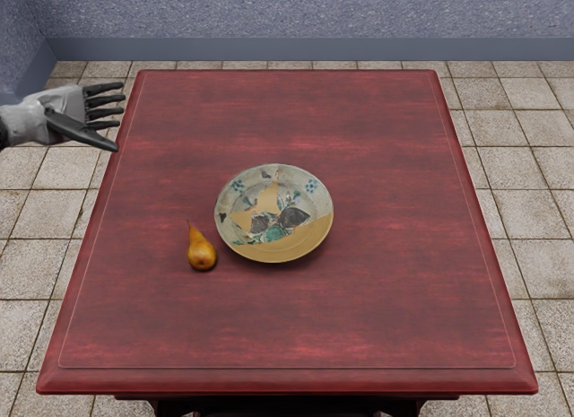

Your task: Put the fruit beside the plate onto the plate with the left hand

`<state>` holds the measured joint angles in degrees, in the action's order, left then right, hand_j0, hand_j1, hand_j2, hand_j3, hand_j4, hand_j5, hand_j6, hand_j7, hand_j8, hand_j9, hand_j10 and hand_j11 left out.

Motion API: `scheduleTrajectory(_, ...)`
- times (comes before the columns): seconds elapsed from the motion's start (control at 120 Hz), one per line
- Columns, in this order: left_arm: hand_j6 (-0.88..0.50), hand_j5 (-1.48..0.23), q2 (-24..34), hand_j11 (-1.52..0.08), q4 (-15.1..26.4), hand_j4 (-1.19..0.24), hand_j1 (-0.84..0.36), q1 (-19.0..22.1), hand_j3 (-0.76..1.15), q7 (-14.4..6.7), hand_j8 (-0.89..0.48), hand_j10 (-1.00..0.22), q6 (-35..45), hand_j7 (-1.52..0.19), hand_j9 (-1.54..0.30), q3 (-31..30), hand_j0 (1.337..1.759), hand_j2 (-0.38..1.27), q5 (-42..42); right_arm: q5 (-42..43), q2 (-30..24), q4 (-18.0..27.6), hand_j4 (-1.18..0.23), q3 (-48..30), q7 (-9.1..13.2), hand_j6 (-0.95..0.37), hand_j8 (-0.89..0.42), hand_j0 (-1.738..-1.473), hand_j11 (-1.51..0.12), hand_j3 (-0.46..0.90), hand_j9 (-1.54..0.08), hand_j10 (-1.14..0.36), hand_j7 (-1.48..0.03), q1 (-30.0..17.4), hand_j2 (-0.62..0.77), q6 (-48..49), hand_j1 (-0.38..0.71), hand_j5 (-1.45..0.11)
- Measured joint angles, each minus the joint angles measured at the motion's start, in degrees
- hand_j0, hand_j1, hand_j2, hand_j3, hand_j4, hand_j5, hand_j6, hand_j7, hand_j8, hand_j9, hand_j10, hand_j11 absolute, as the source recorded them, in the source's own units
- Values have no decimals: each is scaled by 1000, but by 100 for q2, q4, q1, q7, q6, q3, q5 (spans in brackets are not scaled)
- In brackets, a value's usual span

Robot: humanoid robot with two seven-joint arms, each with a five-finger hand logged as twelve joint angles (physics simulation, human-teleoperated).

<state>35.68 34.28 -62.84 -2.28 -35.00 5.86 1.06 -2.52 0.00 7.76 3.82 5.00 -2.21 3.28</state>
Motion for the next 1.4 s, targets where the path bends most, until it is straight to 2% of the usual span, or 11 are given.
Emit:
scheduleTrajectory(0.225, 0, 0, 20, 0, 139, -1, 349, 25, 0, -1, 0, 0, 0, 0, 0, -5, 1658, 1, -45, 7, 0, -8, -24, -14, -1, -24, -24, -1658, -31, 0, -31, -24, -31, -12, -5, -3, -320, -31)
scheduleTrajectory(0.308, 0, 0, 53, 0, 150, 0, 349, -81, 0, -2, 0, 0, 0, 0, 0, 0, 1658, 1, -337, 7, 0, -10, -24, -18, -4, -24, -24, -1658, -31, 0, -31, -24, -31, -17, -5, -3, -320, -31)
scheduleTrajectory(0.408, 0, 0, 94, 0, 297, 0, 349, -446, 0, 5, 0, 0, 0, 0, 0, 20, 1658, 1, -1399, 6, 0, -10, -24, -21, -6, -24, -24, -1658, -31, 0, -31, -24, -31, -18, -5, -3, -320, -31)
scheduleTrajectory(0.608, -2, 0, 141, 0, 913, -2, 349, -983, 0, 41, -1, -1, 0, 0, 0, 64, 1658, 1, -3574, 6, 0, -11, -24, -22, -7, -24, -24, -1658, -31, 0, -31, -24, -31, -22, -5, -3, -320, -31)
scheduleTrajectory(0.792, -3, 0, 285, 0, 1900, -3, 349, -986, 0, 90, -3, -2, 0, 0, 0, 97, 1658, 1, -5495, 6, 0, -12, -24, -22, -8, -24, -24, -1658, -31, 0, -31, -24, -31, -20, -5, -3, -320, -31)
scheduleTrajectory(0.892, -4, 0, 558, 0, 2515, -3, 349, -969, 0, 327, -4, -2, 0, 0, 0, 76, 1658, 1, -6264, 6, 0, -11, -24, -22, -8, -24, -24, -1658, -31, 0, -31, -24, -31, -23, -5, -3, -320, -31)
scheduleTrajectory(0.967, -4, -1, 878, 0, 2984, -4, 349, -999, 0, 589, -4, -3, 0, 0, 0, -19, 1658, 1, -6696, 6, 0, -11, -24, -22, -8, -24, -24, -1658, -31, 0, -31, -24, -31, -23, -5, -3, -320, -31)
scheduleTrajectory(1.058, -5, -1, 940, 0, 3427, -4, 349, -993, 0, 923, -4, -3, 0, 0, 0, -195, 1658, 1, -7232, 6, 0, -11, -24, -22, -8, -24, -24, -1658, -31, 0, -31, -24, -31, -23, -5, -3, -320, -31)
scheduleTrajectory(1.2, -6, -1, 941, 0, 3824, -5, 349, -1129, 0, 1409, -5, -4, 0, 0, 0, -675, 1658, 1, -7959, 6, 0, -11, -24, -22, -8, -24, -24, -1658, -31, 0, -31, -24, -31, -24, -5, -3, -320, -31)
scheduleTrajectory(1.3, -6, -1, 941, 0, 3983, -4, 349, -1478, 0, 1614, -5, -4, 0, 0, 0, -1193, 1658, 1, -8164, 6, 0, -11, -24, -22, -7, -24, -24, -1658, -31, 0, -31, -24, -31, -22, -5, -3, -320, -31)
scheduleTrajectory(1.4, -5, -1, 941, 0, 4137, -4, 349, -1736, 0, 1711, -5, -4, 83, 0, 0, -1632, 1658, 1, -8240, 6, 0, -11, -24, -22, -7, -24, -24, -1658, -31, 0, -31, -24, -31, -23, -5, -3, -320, -31)
